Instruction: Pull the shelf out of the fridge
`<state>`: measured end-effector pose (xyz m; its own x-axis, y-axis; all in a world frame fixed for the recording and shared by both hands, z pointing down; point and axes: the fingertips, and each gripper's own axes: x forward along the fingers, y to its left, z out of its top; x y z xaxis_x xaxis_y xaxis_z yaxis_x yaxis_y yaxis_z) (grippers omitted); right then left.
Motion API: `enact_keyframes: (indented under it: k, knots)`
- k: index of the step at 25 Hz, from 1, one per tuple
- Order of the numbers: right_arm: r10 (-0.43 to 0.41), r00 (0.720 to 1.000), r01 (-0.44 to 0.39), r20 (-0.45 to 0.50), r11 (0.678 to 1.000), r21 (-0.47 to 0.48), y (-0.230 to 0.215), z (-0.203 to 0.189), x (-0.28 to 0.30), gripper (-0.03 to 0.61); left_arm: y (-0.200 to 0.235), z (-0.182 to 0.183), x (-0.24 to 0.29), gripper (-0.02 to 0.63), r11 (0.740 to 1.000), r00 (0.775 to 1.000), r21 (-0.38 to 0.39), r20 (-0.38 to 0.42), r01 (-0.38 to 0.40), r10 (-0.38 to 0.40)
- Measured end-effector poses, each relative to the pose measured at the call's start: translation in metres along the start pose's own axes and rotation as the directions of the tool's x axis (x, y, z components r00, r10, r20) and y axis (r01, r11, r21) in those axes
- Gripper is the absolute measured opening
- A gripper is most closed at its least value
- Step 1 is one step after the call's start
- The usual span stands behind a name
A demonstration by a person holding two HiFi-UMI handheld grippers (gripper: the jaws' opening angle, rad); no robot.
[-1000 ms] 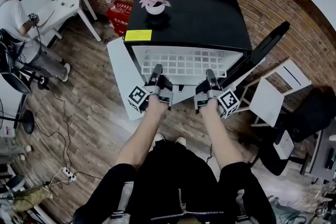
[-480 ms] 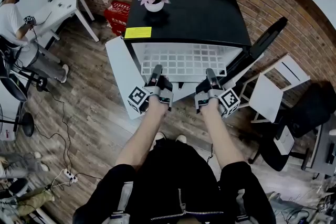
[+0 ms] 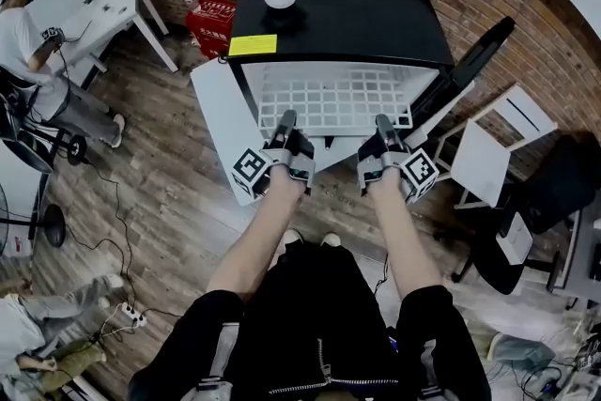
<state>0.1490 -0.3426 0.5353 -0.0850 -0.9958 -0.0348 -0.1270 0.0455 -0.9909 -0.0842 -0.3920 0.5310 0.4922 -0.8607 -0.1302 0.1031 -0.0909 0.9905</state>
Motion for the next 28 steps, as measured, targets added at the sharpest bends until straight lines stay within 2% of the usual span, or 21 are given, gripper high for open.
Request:
enact_keyframes:
  k: [4,17,28]
  knots:
    - [0.021,1.0,-0.021,-0.006,1.0,0.02,0.001,-0.002,-0.003,0.031,-0.001,-0.002,-0.004,0.04,1.0,1.0,-0.003,-0.016,-0.001,0.001]
    - [0.013,0.999,-0.013,-0.043,1.0,0.016,0.0,-0.01,-0.031,0.032,-0.001,-0.011,-0.031,0.04,1.0,1.0,-0.017,-0.011,-0.001,0.001]
    - [0.026,0.998,-0.025,-0.063,1.0,0.017,0.003,-0.017,-0.057,0.032,-0.004,-0.02,-0.056,0.038,1.0,1.0,0.003,-0.019,-0.012,0.012]
